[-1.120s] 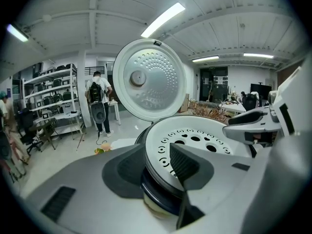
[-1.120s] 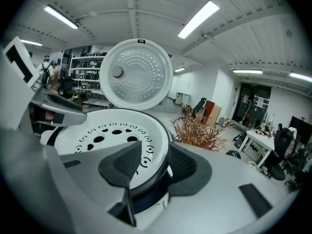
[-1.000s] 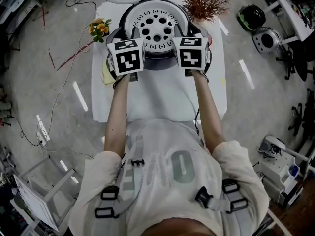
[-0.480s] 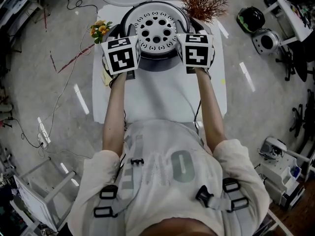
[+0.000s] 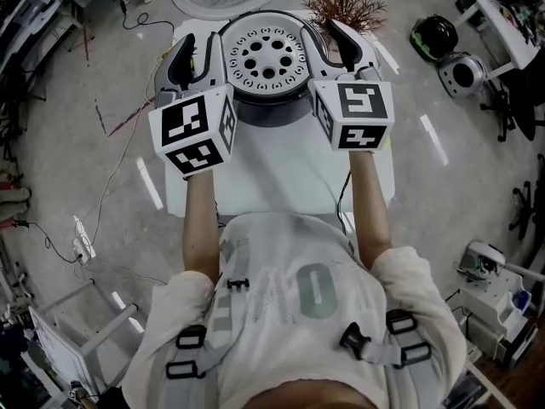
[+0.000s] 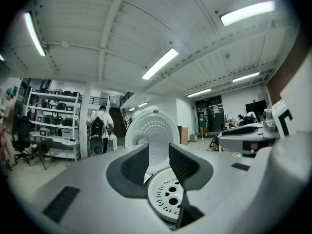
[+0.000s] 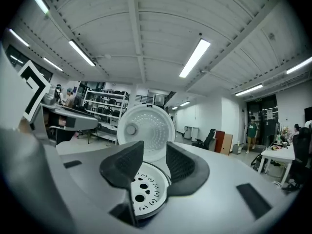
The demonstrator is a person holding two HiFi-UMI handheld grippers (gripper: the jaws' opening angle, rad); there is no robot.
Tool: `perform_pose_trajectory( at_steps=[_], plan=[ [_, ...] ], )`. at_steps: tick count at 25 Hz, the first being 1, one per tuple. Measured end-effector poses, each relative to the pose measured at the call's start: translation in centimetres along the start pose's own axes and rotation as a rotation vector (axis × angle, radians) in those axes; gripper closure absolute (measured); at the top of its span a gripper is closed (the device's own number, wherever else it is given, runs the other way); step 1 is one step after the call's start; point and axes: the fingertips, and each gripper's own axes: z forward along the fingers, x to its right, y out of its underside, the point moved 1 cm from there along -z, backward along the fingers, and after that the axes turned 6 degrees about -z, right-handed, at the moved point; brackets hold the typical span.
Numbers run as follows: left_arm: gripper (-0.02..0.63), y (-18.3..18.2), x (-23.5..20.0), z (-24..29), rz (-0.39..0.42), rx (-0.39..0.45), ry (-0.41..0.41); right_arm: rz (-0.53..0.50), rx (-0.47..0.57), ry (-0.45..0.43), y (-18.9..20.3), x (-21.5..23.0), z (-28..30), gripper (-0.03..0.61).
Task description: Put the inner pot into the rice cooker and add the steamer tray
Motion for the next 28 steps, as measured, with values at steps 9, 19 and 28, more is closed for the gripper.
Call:
perform_pose_trajectory(
  at_steps=[9,19,28],
  plan=[
    [0.58,-1.3,3.0,-8.1,0.057,0.195,-0.031,-0.019,0.141,0.033,-1.7,-1.4,-6.6,0.56],
    [0.594,3.6,3.0,-12.9,0.049,0.125,-0.083,0.046,0.091,0.022,3.7,-3.8,-12.1,0.569],
    [0.594,5.2,4.7,-13.1,0.047,0.089,-0.039,0.073,0.024,-0.005,6.9,-4.8,-14.0,0.571]
  ],
)
